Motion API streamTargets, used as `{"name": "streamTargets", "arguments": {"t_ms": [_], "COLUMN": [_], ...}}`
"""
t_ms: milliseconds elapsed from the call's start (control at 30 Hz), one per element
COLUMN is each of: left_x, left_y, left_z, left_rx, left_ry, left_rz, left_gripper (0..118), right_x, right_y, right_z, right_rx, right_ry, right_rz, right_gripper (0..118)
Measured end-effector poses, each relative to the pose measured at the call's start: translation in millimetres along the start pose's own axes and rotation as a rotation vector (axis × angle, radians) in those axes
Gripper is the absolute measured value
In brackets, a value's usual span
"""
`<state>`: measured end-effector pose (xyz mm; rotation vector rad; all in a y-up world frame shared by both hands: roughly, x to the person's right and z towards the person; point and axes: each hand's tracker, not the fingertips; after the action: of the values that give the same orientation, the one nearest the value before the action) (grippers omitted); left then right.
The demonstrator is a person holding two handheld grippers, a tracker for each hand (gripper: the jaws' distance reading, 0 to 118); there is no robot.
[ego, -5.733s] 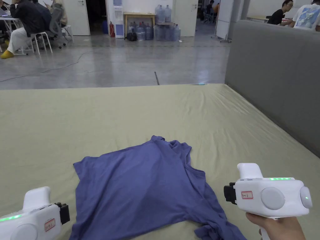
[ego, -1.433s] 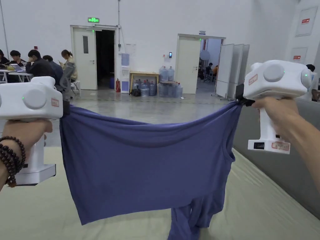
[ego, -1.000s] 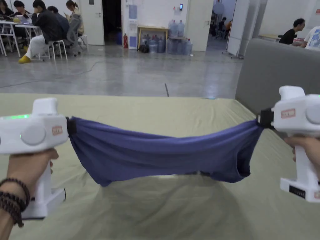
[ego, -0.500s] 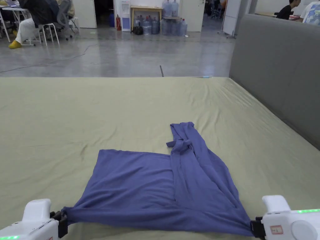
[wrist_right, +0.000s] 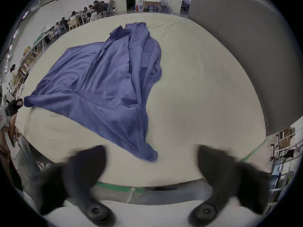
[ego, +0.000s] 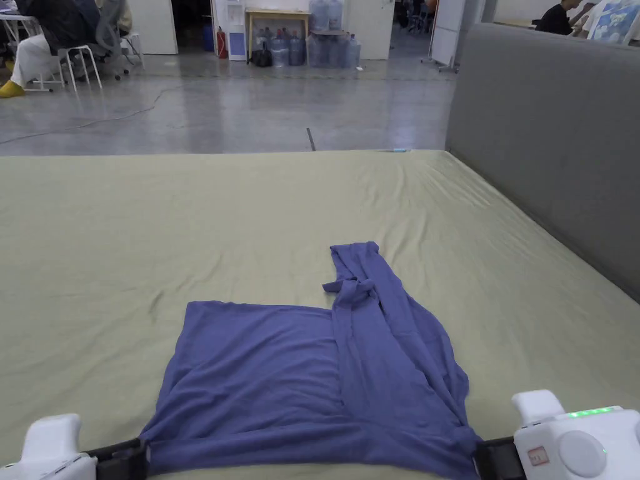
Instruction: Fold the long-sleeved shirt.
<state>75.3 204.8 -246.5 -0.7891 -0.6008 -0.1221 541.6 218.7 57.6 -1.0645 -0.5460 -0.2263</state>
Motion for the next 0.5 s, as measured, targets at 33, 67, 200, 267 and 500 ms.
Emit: {"name": "streamTargets", "arguments": {"t_ms": [33, 67, 200, 267, 500], "left_x": [0.7, 1.3, -2.9, 2.0, 22.2], "left_y": [3.4, 8.4, 34.1, 44.2, 96.3], "left_z": [4.4, 6.5, 2.1, 0.5, -3.3], "left_rx": [0.115, 0.107, 0.137, 0.146, 0.154], "left_ry": [-0.021, -0.007, -0.044, -0.046, -0.088], "left_rz": [0.003, 0.006, 0.057, 0.062, -0.005], "left_gripper": [118, 118, 92, 0, 0], "right_x": [0.2, 0.6, 6.0, 1.2, -33.1], "right_y": [0.4, 0.9, 19.9, 29.3, 123.2], "right_z": [11.2, 21.5, 37.8, 33.6, 11.8], "right_rx": [0.064, 0.09, 0.181, 0.182, 0.224], "right_ry": [0.012, 0.02, 0.116, 0.108, 0.159], "right_rz": [-0.009, -0.047, -0.185, -0.184, -0.082], "right_gripper": [118, 118, 36, 2, 2]}}
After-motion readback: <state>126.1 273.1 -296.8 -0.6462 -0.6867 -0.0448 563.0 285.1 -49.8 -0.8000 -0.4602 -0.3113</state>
